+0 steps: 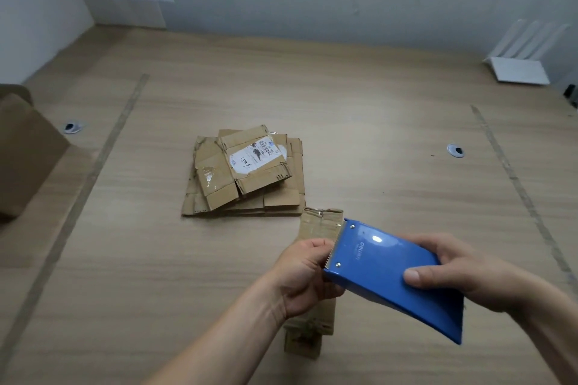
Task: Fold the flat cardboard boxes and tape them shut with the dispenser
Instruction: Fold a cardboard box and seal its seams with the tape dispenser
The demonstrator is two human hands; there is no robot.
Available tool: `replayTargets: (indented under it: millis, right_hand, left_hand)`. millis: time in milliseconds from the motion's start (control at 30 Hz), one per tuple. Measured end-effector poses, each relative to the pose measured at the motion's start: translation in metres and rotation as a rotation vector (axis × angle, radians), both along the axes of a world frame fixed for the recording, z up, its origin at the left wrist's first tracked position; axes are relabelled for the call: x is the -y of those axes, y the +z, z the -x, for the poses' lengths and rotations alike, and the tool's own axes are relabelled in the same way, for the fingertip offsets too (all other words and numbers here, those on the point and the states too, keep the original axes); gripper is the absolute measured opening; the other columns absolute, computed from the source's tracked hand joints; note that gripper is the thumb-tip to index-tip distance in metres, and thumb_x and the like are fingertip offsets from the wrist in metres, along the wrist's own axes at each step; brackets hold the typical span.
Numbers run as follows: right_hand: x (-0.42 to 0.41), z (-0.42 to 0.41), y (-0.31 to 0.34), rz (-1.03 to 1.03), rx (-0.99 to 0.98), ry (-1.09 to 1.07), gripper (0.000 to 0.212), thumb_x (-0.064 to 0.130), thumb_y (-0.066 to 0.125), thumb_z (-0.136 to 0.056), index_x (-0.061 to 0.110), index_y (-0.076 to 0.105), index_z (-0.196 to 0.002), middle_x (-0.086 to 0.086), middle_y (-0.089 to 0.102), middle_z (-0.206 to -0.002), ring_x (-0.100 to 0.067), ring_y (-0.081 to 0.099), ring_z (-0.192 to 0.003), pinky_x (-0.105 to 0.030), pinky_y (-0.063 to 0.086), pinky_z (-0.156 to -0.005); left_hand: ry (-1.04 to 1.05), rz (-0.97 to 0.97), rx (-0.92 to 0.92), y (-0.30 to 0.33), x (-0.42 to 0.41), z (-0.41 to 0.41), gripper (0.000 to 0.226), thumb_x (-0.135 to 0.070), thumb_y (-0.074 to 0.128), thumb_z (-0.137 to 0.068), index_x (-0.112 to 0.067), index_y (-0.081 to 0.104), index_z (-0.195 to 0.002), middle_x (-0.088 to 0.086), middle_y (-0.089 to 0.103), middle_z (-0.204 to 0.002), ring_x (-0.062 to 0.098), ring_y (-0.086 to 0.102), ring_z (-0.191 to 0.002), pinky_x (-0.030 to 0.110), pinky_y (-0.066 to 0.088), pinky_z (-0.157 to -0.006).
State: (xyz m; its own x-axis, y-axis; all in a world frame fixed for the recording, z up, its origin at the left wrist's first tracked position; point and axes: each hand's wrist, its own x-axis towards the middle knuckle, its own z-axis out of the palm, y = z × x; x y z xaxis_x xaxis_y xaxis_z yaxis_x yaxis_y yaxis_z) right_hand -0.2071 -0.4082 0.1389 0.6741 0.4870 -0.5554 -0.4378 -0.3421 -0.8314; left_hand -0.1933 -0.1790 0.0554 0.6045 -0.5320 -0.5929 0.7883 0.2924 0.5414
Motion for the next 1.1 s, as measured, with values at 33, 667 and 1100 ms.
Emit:
replayTargets:
  millis: [33,667,1100]
  right_hand:
    - [0.000,0.000,-0.001,0.007,-0.001,0.004,0.055,0.041,0.076,-0.073,0.025,0.070,-0.125,-0.016,0.072,-0.118,-0.025,0.069,-0.100,-0.033,0.054,-0.085]
    - [0.026,-0.002,-0.020,0.148,-0.078,0.158,0.061,0.042,0.082,-0.073,0.023,0.067,-0.129,-0.016,0.071,-0.118,-0.040,0.067,-0.111,-0.056,0.049,-0.099]
    - [0.026,0.010,-0.042,0.215,-0.109,0.207,0.049,0.038,0.081,-0.074,0.031,0.071,-0.121,-0.005,0.074,-0.113,-0.026,0.071,-0.104,-0.035,0.055,-0.089]
  left_hand:
    - [0.011,0.007,-0.001,-0.001,-0.001,0.001,0.009,-0.011,0.063,-0.091,-0.007,0.070,-0.096,0.015,0.064,-0.090,0.023,0.060,-0.076,0.031,0.049,-0.060]
    - [0.165,-0.566,0.375,-0.019,-0.052,0.001,0.023,0.010,0.058,-0.090,-0.005,0.063,-0.073,0.008,0.053,-0.057,0.010,0.045,-0.044,0.022,0.036,-0.040]
    - [0.165,-0.746,0.400,-0.057,-0.062,0.035,0.030,0.006,0.060,-0.089,-0.013,0.063,-0.066,-0.002,0.053,-0.050,0.014,0.043,-0.046,0.026,0.035,-0.050]
